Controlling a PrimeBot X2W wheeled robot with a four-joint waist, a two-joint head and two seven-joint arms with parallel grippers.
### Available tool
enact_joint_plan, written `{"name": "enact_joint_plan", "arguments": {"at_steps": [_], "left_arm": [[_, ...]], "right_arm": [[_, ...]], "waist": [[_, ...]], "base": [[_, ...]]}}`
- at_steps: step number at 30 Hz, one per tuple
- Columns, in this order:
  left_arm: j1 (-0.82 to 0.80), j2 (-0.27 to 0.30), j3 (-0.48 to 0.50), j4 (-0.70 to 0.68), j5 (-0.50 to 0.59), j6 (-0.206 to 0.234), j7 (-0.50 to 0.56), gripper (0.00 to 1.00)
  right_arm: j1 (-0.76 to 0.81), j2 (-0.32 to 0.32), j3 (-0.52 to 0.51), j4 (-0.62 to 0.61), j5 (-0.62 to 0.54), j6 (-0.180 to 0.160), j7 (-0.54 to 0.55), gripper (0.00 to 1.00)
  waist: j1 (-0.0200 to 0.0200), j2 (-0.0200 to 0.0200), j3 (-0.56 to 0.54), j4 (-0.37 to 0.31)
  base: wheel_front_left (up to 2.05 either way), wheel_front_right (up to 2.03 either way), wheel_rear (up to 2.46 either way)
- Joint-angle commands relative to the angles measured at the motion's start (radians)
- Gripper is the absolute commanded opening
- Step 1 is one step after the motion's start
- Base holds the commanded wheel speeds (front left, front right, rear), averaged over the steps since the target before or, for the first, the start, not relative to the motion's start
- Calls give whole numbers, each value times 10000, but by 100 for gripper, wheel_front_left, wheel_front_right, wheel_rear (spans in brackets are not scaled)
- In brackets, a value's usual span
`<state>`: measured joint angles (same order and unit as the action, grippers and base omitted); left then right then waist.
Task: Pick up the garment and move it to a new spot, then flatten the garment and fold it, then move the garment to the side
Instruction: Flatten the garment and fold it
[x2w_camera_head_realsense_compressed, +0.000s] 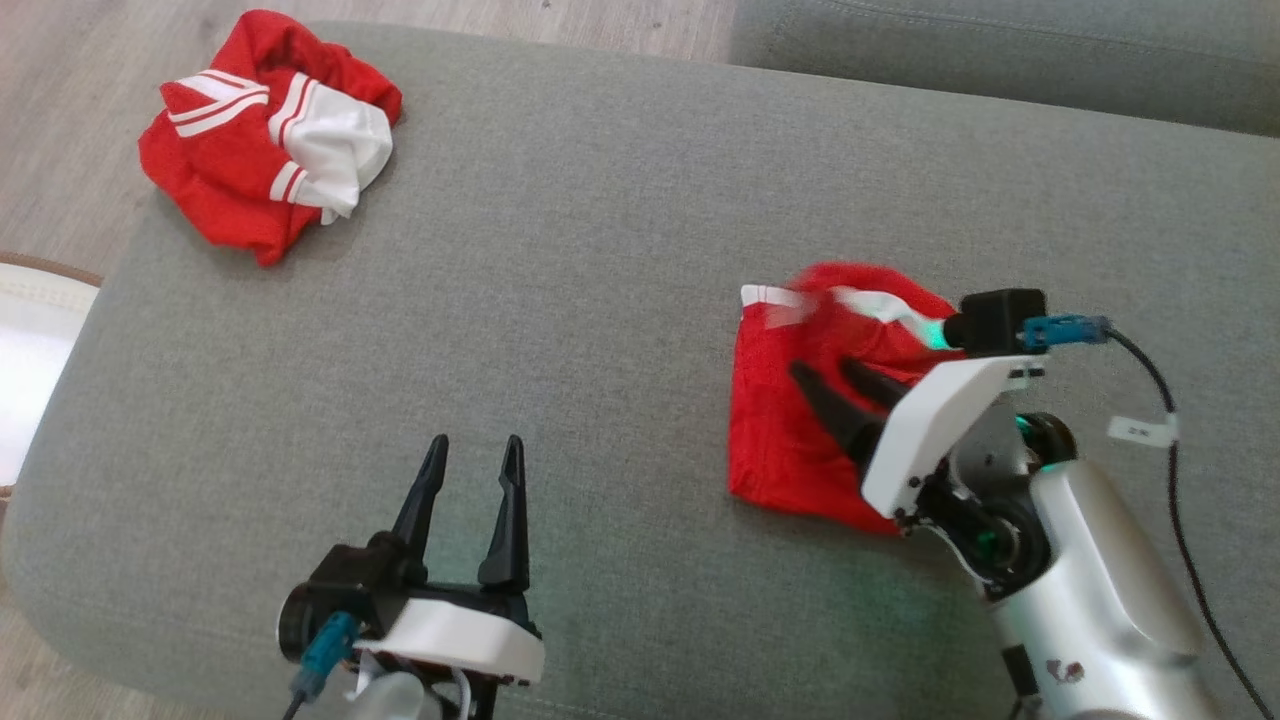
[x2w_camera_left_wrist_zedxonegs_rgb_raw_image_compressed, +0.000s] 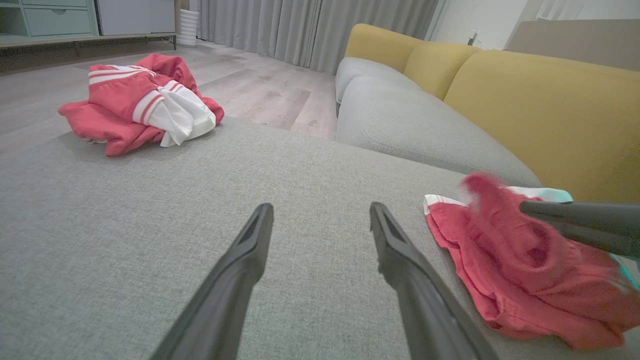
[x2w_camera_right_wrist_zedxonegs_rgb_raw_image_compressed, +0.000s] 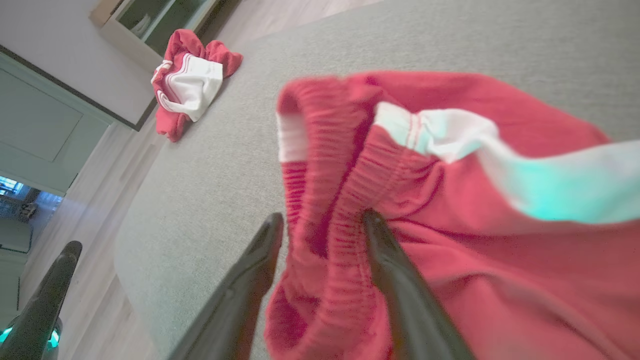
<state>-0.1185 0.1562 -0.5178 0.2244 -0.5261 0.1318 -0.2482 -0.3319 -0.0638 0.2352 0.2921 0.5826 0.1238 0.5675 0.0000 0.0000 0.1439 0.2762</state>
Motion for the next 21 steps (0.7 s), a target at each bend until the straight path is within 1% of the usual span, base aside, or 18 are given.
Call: {"name": "enact_joint_plan", "arguments": {"at_steps": [1,4,9,10,15,18,21], "left_arm": [[-368,11,270,-230,101,-10,-112,100],[-358,-27,279,-171,112,-16,-118,100],[-415,-93,260,-149,168,-69,-124,100],[-430,-99,263,-153,185,-75,-125,100],[-514,-121,300,-165,247,-60,-128,100],[-585,-71,286,-178,324,-52,-129,100],[-587,-9,341,-138,322,0,-127,100]], "right_arm": [[-521,133,299,-331,147,69,-132,100],[-662,133,610,-191,426,69,-357,100],[-926,134,826,-228,340,69,-1182,100],[-975,134,818,-255,160,69,-1400,100],[-969,75,526,-427,-1715,69,-2714,100],[-653,-83,204,-475,-2633,69,-3462,100],[-161,-73,-236,-602,-3265,69,-4229,100]], "waist": [[0,0,-13,10],[0,0,-46,0],[0,0,-93,-96],[0,0,-107,-130],[0,0,-255,-360],[0,0,-420,-521],[0,0,-627,-734]], "base": [[0,0,0],[0,0,0],[0,0,0],[0,0,0],[0,0,0],[0,0,0],[0,0,0]]}}
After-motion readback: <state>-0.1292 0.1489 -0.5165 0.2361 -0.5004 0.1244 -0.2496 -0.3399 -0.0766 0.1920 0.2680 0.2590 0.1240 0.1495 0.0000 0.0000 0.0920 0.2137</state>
